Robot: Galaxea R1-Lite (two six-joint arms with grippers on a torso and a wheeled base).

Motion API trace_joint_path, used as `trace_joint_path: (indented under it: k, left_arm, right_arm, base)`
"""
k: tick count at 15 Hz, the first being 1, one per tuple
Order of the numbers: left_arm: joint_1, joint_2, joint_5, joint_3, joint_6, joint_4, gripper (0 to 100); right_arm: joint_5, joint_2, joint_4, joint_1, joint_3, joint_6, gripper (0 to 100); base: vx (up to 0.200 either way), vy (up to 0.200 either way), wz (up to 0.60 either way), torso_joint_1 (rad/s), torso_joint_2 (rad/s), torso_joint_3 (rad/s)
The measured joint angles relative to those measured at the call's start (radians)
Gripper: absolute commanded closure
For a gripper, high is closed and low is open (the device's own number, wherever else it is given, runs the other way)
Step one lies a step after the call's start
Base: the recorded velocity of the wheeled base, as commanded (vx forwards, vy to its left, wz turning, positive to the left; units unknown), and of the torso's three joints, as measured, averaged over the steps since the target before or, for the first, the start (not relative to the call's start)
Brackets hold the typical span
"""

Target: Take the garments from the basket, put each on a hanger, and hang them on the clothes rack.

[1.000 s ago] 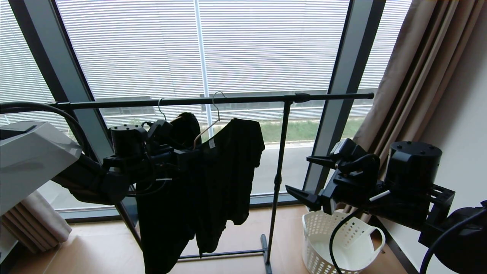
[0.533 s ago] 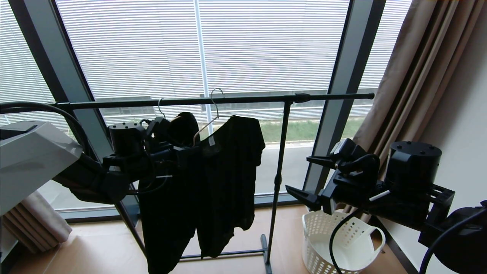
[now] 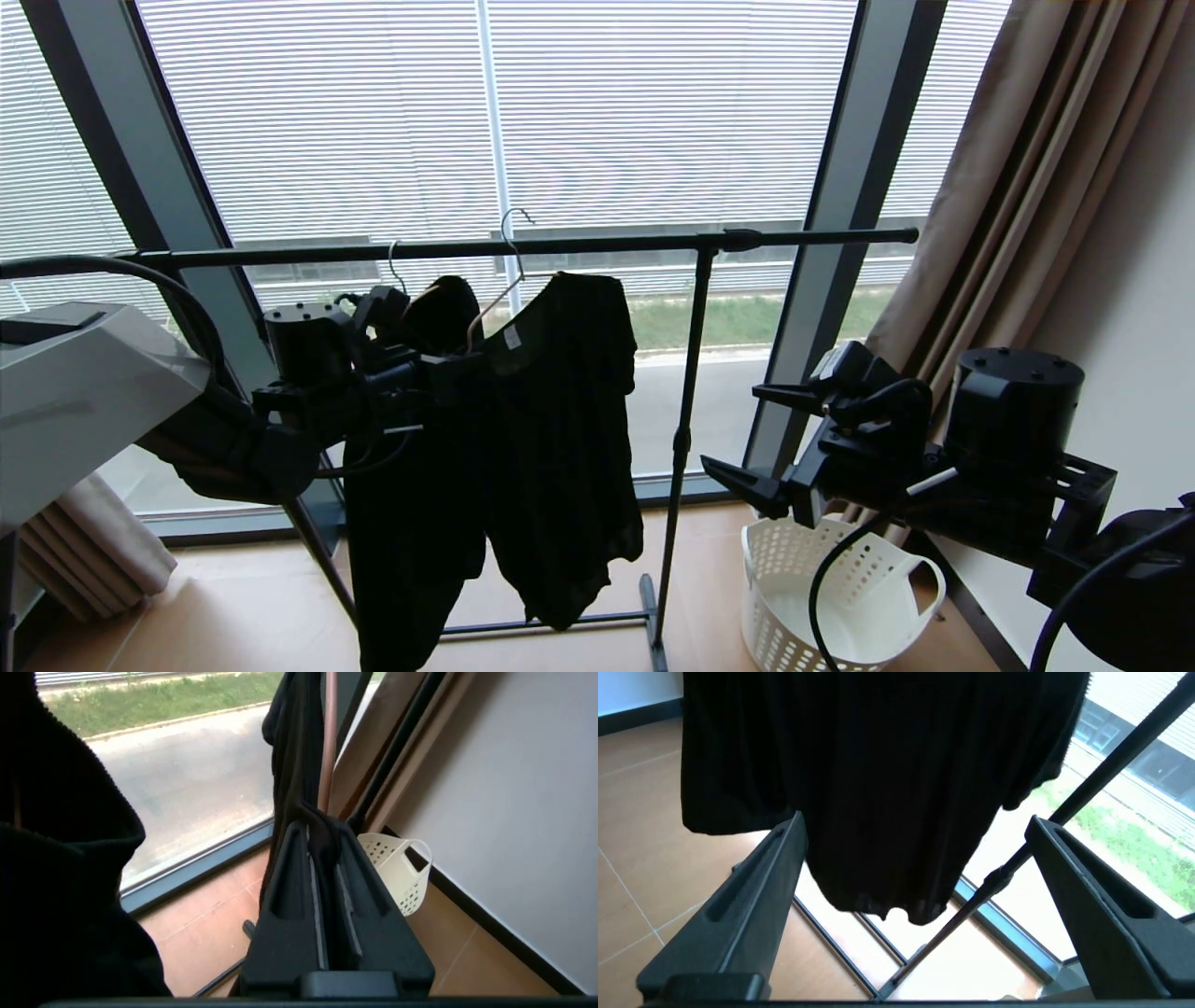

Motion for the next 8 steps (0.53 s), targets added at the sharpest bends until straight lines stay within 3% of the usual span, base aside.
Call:
trace_joint_path:
  k: [8]
  left_arm:
    - [-0.002, 0.011, 0.001, 0.029, 0.004, -0.001, 100]
  right_arm:
    - [0.0, 0.001, 0.0, 0.0, 0.001, 0.0, 0]
  base:
    - [0.0, 0.0, 0.0, 0.0, 0.0, 0.0]
